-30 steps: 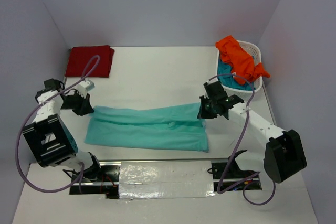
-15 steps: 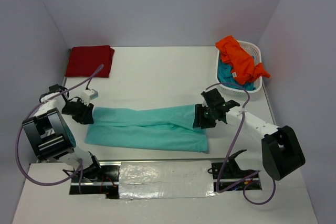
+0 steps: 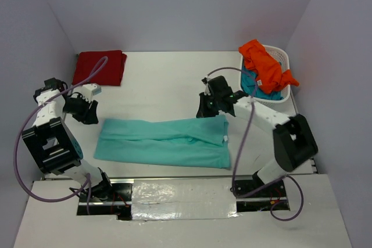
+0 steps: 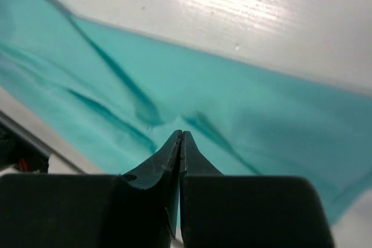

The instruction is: Fold and stack the t-shirts

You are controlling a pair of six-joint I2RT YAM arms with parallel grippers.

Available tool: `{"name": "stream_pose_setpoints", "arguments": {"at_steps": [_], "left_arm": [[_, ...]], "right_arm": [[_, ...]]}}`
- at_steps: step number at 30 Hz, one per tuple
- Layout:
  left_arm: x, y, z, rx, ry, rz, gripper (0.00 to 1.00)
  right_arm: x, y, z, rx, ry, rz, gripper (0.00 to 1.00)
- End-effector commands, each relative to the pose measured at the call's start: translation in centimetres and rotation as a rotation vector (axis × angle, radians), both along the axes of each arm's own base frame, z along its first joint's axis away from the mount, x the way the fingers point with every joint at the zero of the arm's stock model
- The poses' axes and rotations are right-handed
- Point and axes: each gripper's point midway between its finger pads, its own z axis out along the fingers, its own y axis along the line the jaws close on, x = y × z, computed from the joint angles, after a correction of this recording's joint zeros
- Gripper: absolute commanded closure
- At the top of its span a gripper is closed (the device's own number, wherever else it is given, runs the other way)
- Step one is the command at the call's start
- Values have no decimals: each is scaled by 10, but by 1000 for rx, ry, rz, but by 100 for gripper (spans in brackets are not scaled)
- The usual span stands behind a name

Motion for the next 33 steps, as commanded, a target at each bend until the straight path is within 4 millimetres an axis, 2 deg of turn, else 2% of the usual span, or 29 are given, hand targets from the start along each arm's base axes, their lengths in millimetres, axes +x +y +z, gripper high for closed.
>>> {"name": "stream_pose_setpoints", "arguments": {"at_steps": [1,3,7,10,13,15,17,19,20,25,27,30,31,33], "left_arm": [[15,-3,3,-30,-29,95,58],[11,-7,-8,-26,-2,110,75],[4,-23,-24,-17,22,91,77],[-1,-28,-36,7,37,85,78],[-4,-29,-40,0,54,93,79],[-2,-26,-39,11,52,103,79],[1,-25,-38,17,45,106,80],[3,-24,-35,16,42,109,80],[5,-23,-34,19,36,108,80],[9,-19,-28,32,28,110,80],[12,-18,-25,40,18,109,80],[17,-14,-20,49,2,115,80],[19,-14,-18,51,-6,115,79],[21,-14,-14,50,-16,115,79]], "right_arm": [[13,18,-27,7,70,15,100],[21,24,-39,-3,84,18,100],[31,27,-49,-18,70,24,100],[25,31,-57,-7,90,53,100],[6,37,-59,25,115,97,100],[-15,44,-58,57,136,145,100],[-36,44,-64,53,171,175,100],[-46,43,-61,43,174,189,100],[-54,41,-58,36,180,194,100],[-69,37,-34,43,137,170,100],[-80,42,-26,61,135,175,100],[-101,46,-40,49,188,206,100],[-109,44,-51,35,218,213,100],[-118,45,-58,27,242,222,100]]}}
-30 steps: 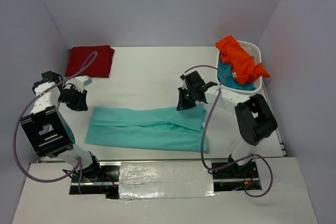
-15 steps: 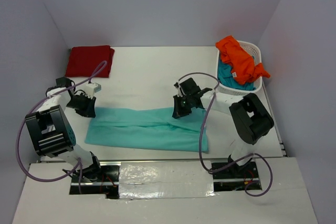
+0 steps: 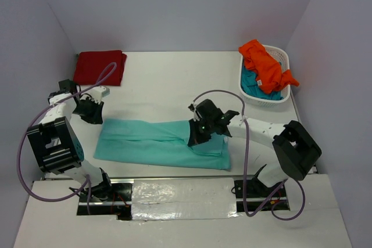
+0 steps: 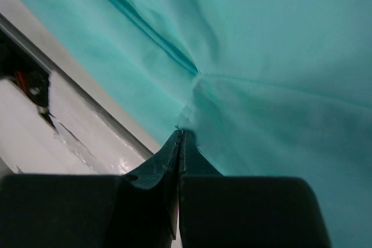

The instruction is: Fold and stack the t-shirts

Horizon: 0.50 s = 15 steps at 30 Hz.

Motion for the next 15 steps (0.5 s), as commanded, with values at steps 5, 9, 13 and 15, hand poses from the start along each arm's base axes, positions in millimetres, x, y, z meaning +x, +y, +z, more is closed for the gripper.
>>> {"name": "stream_pose_setpoints", "arguments": {"at_steps": [5,9,13,15], "left_arm": [[27,-1,45,-3,-123,-1,78],[37,3,40,-2,-141,48,78],[43,-4,27,-14,-115,66,78],[42,-8,18,-11,-108,62,77]], "right_arm": [[-6,-4,13,-32,-39,-2,100],[14,9,48,24,-130,-3,100],[17,22,31,40,-80,-1,100],[19,25,12,37,-55,-14,100]]}}
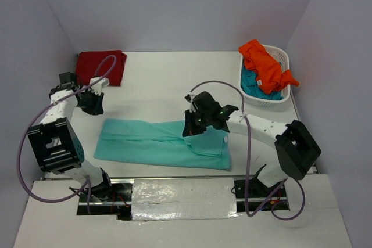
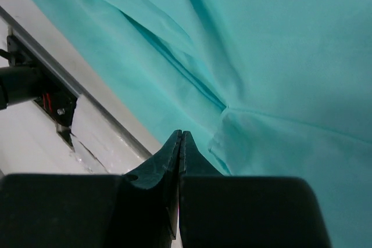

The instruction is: Fold and stack the t-shirts

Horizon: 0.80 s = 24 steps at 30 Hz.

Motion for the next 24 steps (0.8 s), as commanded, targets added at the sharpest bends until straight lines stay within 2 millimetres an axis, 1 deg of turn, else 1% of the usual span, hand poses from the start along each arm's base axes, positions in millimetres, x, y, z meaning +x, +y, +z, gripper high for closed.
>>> {"name": "stream_pose_setpoints", "arguments": {"at_steps": [1,2,3,4,5,6,7,8,9,11,12,13,14,16,17,18,19,20,21,22,23,24], "left_arm": [[5,-14,-13,-12,9,-3,77],[3,-14,-20,-1,23,-1,77],[-3,-12,-31,20,49,13,77],[-7,-13,-37,22,72,10,78],[-12,-13,-45,22,103,7,79],[-24,-11,-56,44,146,9,81],[-30,-8,-62,61,170,13,83],[-36,-6,-67,78,188,16,85],[-49,-3,-77,107,224,14,87],[-62,-3,-86,123,255,7,88],[-64,-3,-87,127,257,7,88],[-63,-3,-86,125,249,8,88],[-61,-4,-83,121,236,8,88],[-58,-8,-73,101,213,6,88],[-51,-7,-64,99,189,4,88],[-49,-8,-57,92,176,1,88],[-49,-14,-46,64,163,-12,87],[-40,-15,-30,56,123,-25,85],[-34,-21,-8,10,81,-41,83],[-34,-18,-6,15,72,-40,82],[-27,-22,13,-22,39,-39,78],[-23,-20,22,-36,21,-26,74]], "right_arm": [[4,9,-25,1,32,-7,100],[4,9,-33,-11,47,-9,100],[1,10,-41,-19,71,-2,100],[-2,10,-54,-40,104,7,100],[-7,12,-58,-46,115,23,100],[-11,13,-62,-49,123,34,100],[-14,16,-64,-50,123,41,100],[-15,15,-65,-49,123,37,100],[-16,15,-69,-47,125,36,100],[-14,14,-74,-58,122,34,100],[-13,13,-79,-71,125,35,100],[-10,13,-79,-75,119,36,100],[-3,18,-74,-67,105,39,100],[3,17,-69,-90,84,55,100],[14,26,-52,-73,44,64,100],[14,23,-42,-88,28,82,100],[18,25,-30,-82,4,85,100],[24,28,-1,-51,-40,83,96],[33,28,19,-29,-85,68,83],[34,24,28,-21,-98,51,76],[39,18,51,6,-135,24,67],[44,10,58,13,-138,-10,61]]}}
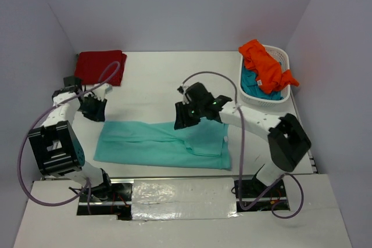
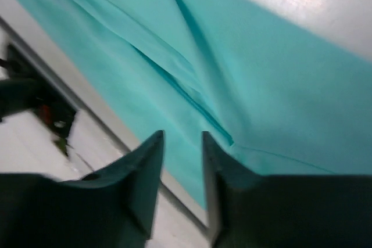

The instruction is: Fold and stack the t-shirts

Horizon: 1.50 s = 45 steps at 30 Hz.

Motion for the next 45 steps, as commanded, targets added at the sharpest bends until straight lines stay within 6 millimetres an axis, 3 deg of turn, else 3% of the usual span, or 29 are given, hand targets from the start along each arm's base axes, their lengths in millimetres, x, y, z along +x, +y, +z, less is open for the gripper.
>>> {"name": "stream_pose_setpoints", "arguments": {"at_steps": [1,3,4,7,11,12,16,19,22,23,24,25,26,27,28,29,30,31,32,33,34,35,36,38,39,41,42,43,45], "left_arm": [[22,-7,58,-86,-137,-2,69],[35,-1,66,-75,-163,42,59],[42,5,61,-56,-162,78,53],[44,10,37,-24,-107,109,47],[41,17,-1,61,-50,117,37],[39,20,-12,86,-29,124,37],[29,20,-26,94,13,139,39],[29,17,-18,82,-10,134,37],[32,18,-8,81,-17,146,37],[37,21,-1,83,-32,152,36],[37,20,2,70,-25,159,36],[38,22,7,62,-30,170,36],[44,24,15,56,-51,172,35],[46,25,19,50,-58,179,35],[47,26,22,42,-59,185,35],[53,28,31,45,-80,185,34],[55,29,32,46,-82,183,34],[56,28,33,38,-77,179,34],[61,29,37,38,-88,178,33],[62,28,36,30,-83,177,33],[64,28,33,20,-71,179,33],[68,28,35,20,-76,182,33],[69,29,31,15,-62,183,33],[72,27,31,5,-57,184,33],[73,27,28,0,-49,185,33],[74,24,28,-18,-45,179,33],[73,22,26,-23,-39,176,33],[74,21,26,-27,-44,176,33],[73,16,27,-36,-51,170,33]], "right_arm": [[33,-33,70,64,-120,-129,54],[42,-66,62,1,-86,-230,49],[54,-104,45,-92,-56,-350,45],[58,-159,12,-219,11,-477,39],[61,-205,-33,-343,75,-570,38],[62,-209,-40,-362,85,-576,39],[68,-209,-71,-421,149,-541,40],[72,-207,-86,-453,189,-507,45],[83,-204,-93,-469,207,-480,66],[98,-199,-85,-454,179,-473,83],[99,-198,-92,-475,211,-456,90],[108,-196,-91,-477,206,-445,96],[136,-187,-74,-453,145,-439,100],[140,-188,-85,-490,178,-427,100],[153,-185,-82,-490,159,-425,100],[187,-177,-59,-460,84,-444,100],[194,-178,-74,-492,114,-432,100],[209,-174,-73,-486,97,-435,92],[244,-166,-69,-478,40,-450,85],[253,-164,-68,-486,45,-443,78],[268,-157,-66,-465,29,-438,59],[304,-144,-56,-418,-42,-447,51],[309,-135,-51,-388,-48,-426,38],[338,-127,-15,-312,-166,-460,20],[343,-127,-2,-288,-200,-475,1],[337,-134,34,-253,-278,-517,0],[325,-139,29,-264,-255,-526,0],[323,-151,71,-262,-332,-578,0],[300,-163,97,-267,-344,-625,0]]}}
